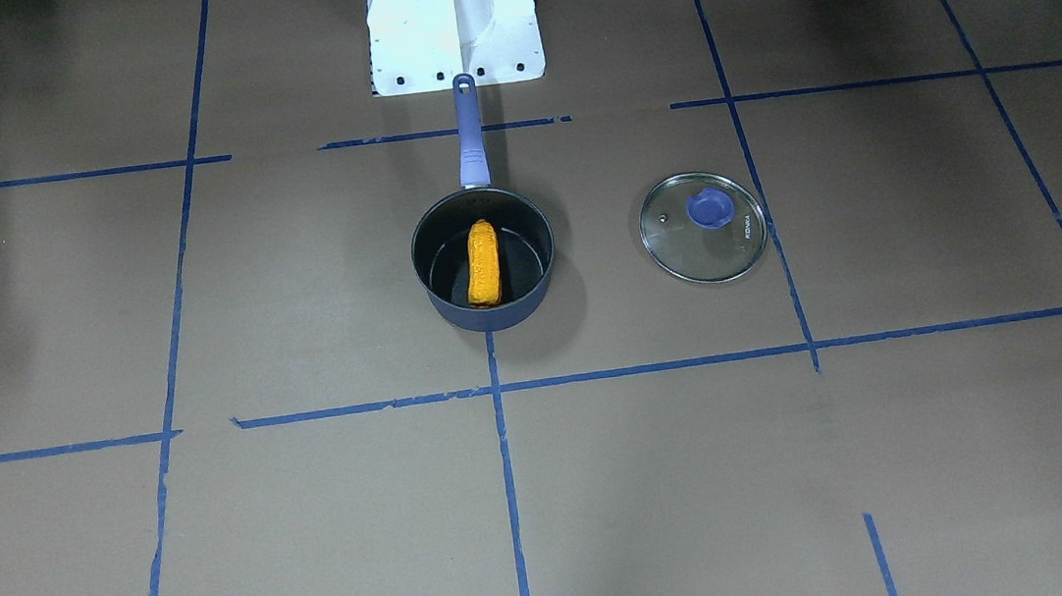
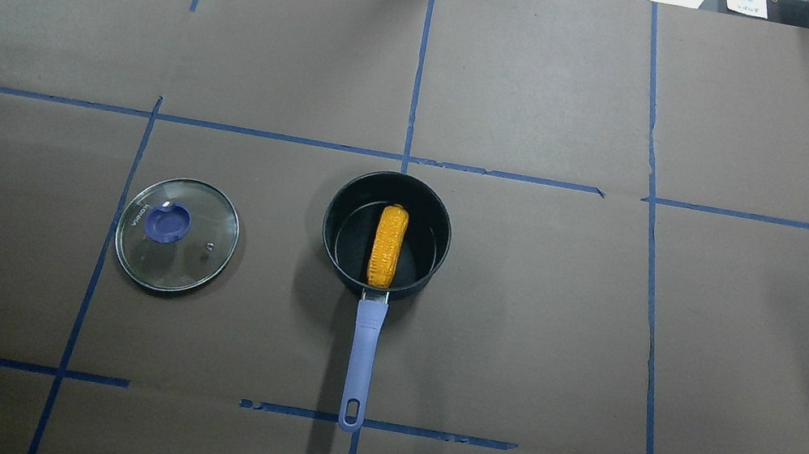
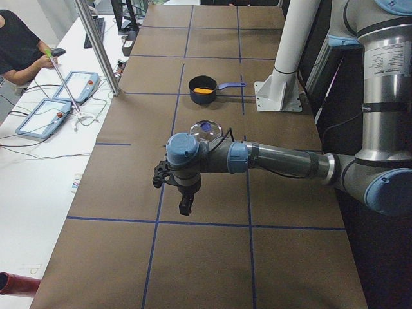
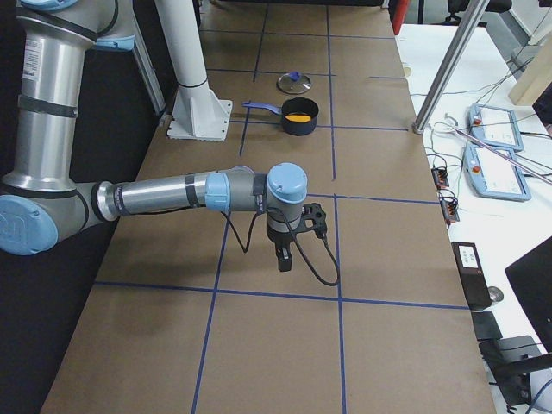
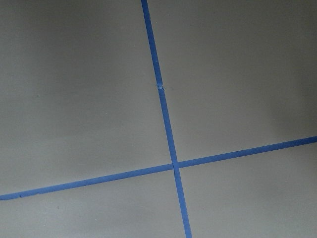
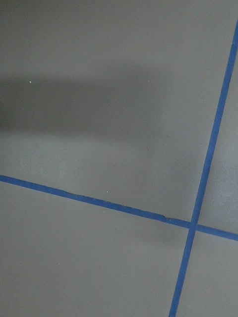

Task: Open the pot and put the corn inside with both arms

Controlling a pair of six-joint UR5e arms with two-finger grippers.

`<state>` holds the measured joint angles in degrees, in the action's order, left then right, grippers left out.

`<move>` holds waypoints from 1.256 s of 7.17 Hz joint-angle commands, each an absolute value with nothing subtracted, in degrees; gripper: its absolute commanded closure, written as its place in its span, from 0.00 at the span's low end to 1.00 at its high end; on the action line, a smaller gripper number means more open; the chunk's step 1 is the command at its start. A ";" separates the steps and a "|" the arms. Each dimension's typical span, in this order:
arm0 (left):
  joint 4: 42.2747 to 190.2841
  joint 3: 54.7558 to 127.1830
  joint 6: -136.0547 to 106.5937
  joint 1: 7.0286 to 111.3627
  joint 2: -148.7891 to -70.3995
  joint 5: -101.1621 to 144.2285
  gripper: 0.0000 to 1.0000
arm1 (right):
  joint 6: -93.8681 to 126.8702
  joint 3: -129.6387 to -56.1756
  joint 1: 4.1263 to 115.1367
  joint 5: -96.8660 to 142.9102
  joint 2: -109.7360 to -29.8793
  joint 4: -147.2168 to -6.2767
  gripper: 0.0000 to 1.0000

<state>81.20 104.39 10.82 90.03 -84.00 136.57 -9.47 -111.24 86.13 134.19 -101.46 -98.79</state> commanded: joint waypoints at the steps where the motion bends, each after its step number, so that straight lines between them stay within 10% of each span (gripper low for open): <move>1: 81.21 105.55 10.72 90.00 -83.76 136.58 0.00 | -9.32 -111.01 86.13 134.21 -101.34 -98.53 0.00; 9: 80.86 105.73 11.16 90.70 -83.32 136.14 0.00 | -9.76 -111.00 86.22 134.65 -102.22 -98.70 0.00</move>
<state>80.94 105.66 11.01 90.53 -83.28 136.22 -9.73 -110.90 86.19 134.65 -102.06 -98.71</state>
